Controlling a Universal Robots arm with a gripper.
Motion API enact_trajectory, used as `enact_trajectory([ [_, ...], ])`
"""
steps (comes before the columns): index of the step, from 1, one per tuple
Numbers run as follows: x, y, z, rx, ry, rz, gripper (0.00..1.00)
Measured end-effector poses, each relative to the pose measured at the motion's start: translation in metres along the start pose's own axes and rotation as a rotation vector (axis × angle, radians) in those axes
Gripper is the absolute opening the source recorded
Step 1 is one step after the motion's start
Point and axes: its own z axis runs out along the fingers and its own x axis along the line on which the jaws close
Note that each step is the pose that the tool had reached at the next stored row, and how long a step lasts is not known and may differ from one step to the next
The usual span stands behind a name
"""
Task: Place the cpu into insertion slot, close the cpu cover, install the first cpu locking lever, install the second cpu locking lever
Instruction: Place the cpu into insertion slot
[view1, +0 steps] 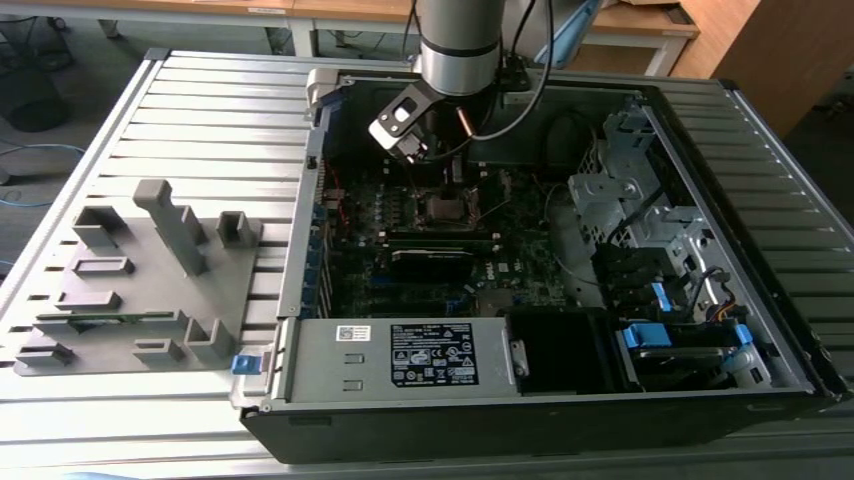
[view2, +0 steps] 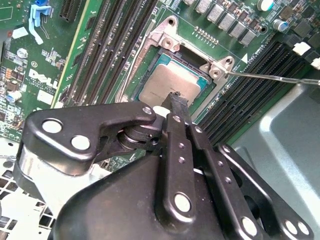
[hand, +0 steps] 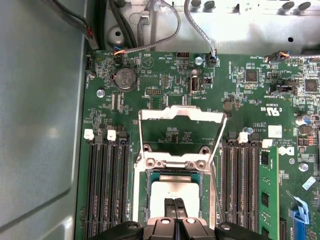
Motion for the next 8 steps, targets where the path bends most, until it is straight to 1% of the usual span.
enact_trajectory([
  [3,0.0,0.0002,0.0001,0.0007,0.0,0.0,0.11],
  [5,0.0001,0.0006,0.0001,0.0113,0.0002,0.0,0.11],
  [6,0.0,0.0007,0.0001,0.0176,0.0001,0.0,0.11],
  [8,0.0,0.0007,0.0001,0.0183,0.0002,0.0,0.11],
])
